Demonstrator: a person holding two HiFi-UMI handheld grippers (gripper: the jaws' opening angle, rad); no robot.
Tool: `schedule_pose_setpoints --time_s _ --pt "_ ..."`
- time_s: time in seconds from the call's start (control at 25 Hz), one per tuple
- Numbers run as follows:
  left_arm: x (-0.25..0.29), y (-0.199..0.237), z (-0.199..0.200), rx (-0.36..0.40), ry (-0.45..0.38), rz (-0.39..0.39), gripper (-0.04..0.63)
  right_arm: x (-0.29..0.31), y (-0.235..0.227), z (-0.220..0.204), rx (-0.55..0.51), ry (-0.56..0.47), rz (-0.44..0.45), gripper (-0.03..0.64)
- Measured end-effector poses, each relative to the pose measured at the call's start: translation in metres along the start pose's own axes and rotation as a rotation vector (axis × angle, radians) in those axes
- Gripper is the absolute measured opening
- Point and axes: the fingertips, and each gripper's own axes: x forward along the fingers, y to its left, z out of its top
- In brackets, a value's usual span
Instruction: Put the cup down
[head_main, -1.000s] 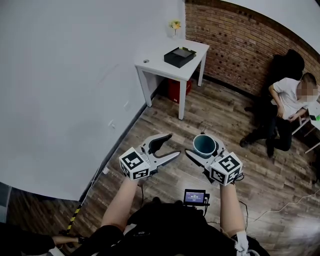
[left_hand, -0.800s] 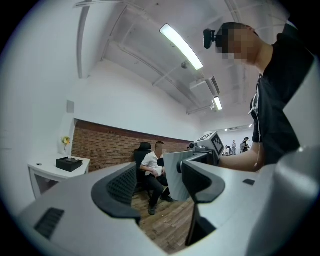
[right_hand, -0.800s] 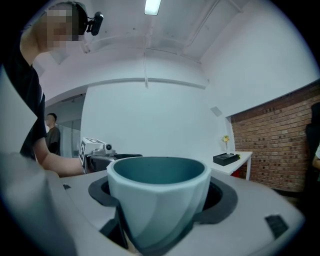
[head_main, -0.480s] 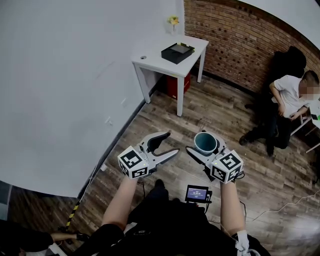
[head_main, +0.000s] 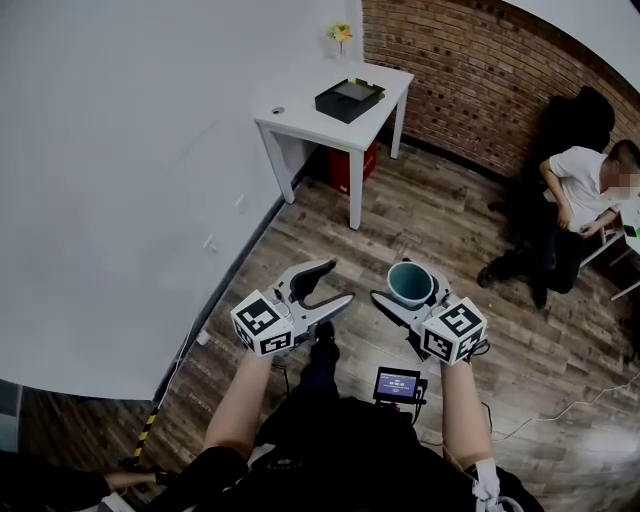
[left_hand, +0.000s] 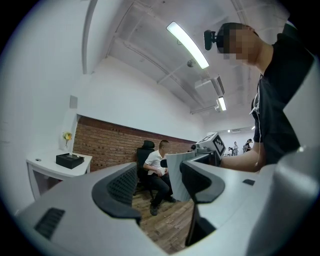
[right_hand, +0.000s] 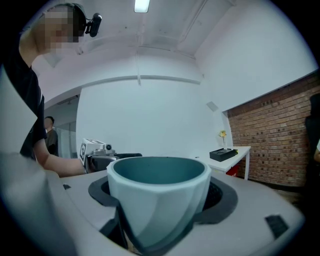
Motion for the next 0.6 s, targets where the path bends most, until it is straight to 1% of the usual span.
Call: schedule_pose_setpoints --time_s 0.24,0.6 --pt "0.019 0.044 -0.001 -0.009 -0.003 -0.017 0.287 0.028 -0.034 0.005 0.000 0.013 -0.025 0.399" --pt "0.044 0.134 0.009 -0.007 -0.012 -0.039 0.282 0.095 -0.094 0.023 0.016 0.023 -0.052 0.399"
